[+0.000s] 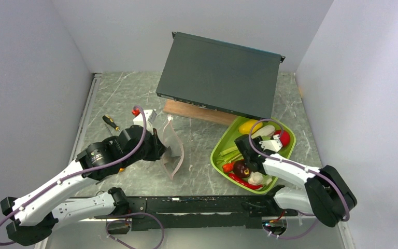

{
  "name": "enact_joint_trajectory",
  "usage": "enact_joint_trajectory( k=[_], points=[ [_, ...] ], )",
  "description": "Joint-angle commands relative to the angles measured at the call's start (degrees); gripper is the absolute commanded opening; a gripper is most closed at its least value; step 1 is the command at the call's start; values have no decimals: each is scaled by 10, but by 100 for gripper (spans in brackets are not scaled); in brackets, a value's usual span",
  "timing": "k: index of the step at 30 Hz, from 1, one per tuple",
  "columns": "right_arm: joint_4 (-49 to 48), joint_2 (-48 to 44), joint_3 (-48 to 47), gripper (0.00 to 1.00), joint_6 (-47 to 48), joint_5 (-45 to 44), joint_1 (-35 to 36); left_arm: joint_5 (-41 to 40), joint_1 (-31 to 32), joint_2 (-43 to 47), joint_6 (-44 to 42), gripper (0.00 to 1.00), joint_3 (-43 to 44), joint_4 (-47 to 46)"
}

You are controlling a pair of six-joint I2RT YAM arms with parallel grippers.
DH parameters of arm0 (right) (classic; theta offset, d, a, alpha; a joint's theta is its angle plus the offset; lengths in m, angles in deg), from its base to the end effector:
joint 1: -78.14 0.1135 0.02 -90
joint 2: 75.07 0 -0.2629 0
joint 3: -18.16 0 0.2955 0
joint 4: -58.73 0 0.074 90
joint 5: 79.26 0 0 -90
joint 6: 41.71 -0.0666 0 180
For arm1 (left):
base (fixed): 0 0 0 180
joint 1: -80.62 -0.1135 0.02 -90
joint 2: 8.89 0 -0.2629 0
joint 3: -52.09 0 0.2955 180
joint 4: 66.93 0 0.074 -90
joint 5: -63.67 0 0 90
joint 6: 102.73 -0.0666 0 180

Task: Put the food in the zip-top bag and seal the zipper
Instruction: Pick up the fake vegetable from the bin.

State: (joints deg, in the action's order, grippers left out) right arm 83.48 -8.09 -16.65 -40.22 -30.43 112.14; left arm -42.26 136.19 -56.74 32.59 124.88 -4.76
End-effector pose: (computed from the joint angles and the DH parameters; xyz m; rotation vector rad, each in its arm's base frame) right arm 0.2194 0.0951 0.0941 1.2510 1.8816 0.1791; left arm 0.1403 -0.1723 0.3495 0.0458 2.2748 -0.6659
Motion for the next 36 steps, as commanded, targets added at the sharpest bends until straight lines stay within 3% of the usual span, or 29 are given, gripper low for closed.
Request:
enact_joint_trajectory(
  k=[1, 7, 18, 30, 33, 36],
  points=[
    [57, -73, 21, 29, 41, -2, -7, 2, -1, 0, 6, 0, 5, -11],
    [91, -187, 9, 17, 64, -26, -11, 3, 0, 2, 5, 0, 2, -11],
    [148, -268, -39, 0, 85, -29, -17, 7, 0, -5, 3, 0, 5, -14],
    [345, -369, -152, 0, 56, 8, -18, 6, 0, -10, -2, 0, 10, -19],
    [386, -397, -176, 0, 92, -6, -17, 2, 0, -11, 0, 0, 8, -20],
    [390, -425, -198, 0, 195, -31, -18, -11, 0, -5, 11, 0, 4, -18]
  ],
)
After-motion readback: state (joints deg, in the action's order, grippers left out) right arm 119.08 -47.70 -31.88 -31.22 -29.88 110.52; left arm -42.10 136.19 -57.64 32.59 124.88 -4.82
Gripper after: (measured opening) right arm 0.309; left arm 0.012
